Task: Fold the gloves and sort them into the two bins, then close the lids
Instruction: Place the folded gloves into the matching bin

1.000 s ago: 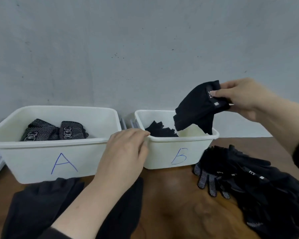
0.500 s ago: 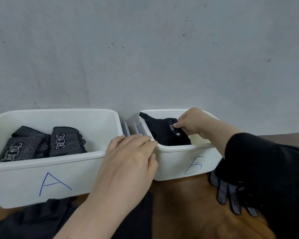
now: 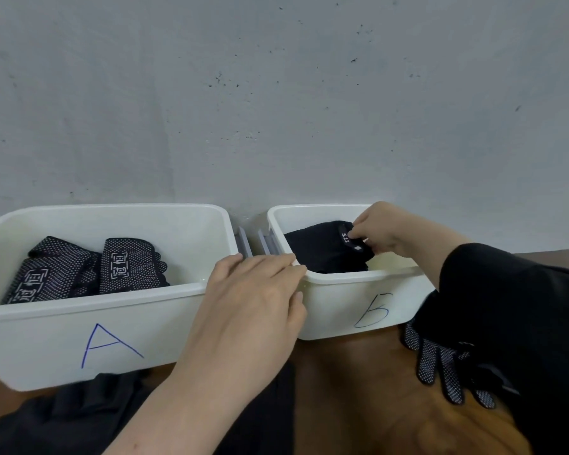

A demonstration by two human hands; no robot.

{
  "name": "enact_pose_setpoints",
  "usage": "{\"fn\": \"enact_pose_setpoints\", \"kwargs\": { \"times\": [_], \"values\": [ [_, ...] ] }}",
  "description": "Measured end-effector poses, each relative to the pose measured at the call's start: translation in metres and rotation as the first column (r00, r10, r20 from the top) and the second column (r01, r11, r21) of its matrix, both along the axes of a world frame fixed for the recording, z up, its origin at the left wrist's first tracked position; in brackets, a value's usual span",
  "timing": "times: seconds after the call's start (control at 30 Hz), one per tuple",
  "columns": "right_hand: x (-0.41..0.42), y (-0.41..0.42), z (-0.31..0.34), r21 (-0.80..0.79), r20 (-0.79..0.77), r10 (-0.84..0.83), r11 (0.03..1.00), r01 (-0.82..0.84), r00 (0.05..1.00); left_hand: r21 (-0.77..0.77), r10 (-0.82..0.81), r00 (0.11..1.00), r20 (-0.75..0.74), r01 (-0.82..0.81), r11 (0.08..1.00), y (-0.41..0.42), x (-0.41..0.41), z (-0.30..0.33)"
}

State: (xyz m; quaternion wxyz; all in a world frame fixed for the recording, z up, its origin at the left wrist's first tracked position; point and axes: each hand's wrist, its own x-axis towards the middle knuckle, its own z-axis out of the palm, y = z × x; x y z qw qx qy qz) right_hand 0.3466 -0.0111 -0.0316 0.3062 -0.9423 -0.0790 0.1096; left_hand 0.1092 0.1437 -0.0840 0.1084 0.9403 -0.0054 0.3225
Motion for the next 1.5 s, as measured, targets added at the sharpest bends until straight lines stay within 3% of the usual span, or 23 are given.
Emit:
{"fn": "enact_pose_setpoints", "kwargs": {
  "times": [0.07,0.13,0.2,0.33,0.43,0.57,0.77,0.87,1.03,1.3,1.5],
  "values": [
    [0.000,0.000,0.000,-0.042,0.027,0.019,0.999,-0.018,0.999,0.001,0.002,1.000,0.012,-0.002,1.000,0.000,0.000,0.000],
    [0.000,0.001,0.000,-0.241,0.141,0.065,0.970,-0.029,0.988,0.001,0.000,1.000,0.016,0.000,1.000,-0.001,-0.001,0.000],
    [-0.004,-0.001,0.003,-0.283,0.250,0.086,0.959,-0.013,0.964,-0.002,-0.001,1.000,0.014,0.001,1.000,0.000,0.000,-0.001],
    [-0.035,-0.010,0.027,0.000,0.466,0.020,1.000,-0.023,0.884,-0.067,-0.034,0.999,0.019,0.035,0.997,-0.002,-0.001,-0.001],
    [-0.087,-0.027,0.035,0.243,0.582,-0.058,0.964,-0.106,0.811,-0.176,-0.075,0.991,0.113,0.094,0.980,-0.015,-0.007,0.005],
    [-0.180,-0.070,-0.012,0.342,0.677,-0.037,0.900,-0.271,0.735,-0.274,-0.149,0.976,0.157,0.188,0.943,-0.062,-0.025,0.005],
    [-0.259,-0.147,-0.127,0.044,0.535,0.145,0.979,-0.199,0.832,-0.613,-0.237,0.966,-0.108,0.123,0.781,-0.139,-0.049,-0.044],
    [-0.267,-0.171,-0.142,0.052,0.481,0.131,0.983,-0.178,0.867,-0.659,-0.249,0.952,-0.180,0.071,0.749,-0.162,-0.055,-0.074],
    [-0.264,-0.184,-0.139,0.246,0.387,-0.018,0.966,-0.084,0.922,-0.594,-0.234,0.947,-0.218,0.061,0.802,-0.174,-0.057,-0.094],
    [-0.260,-0.186,-0.141,0.318,0.343,-0.066,0.947,-0.050,0.937,-0.387,-0.225,0.924,-0.311,0.093,0.917,-0.185,-0.057,-0.093],
    [-0.260,-0.188,-0.139,0.358,0.368,-0.090,0.932,-0.051,0.926,-0.392,-0.222,0.928,-0.300,0.092,0.915,-0.181,-0.058,-0.092]
  ]
}}
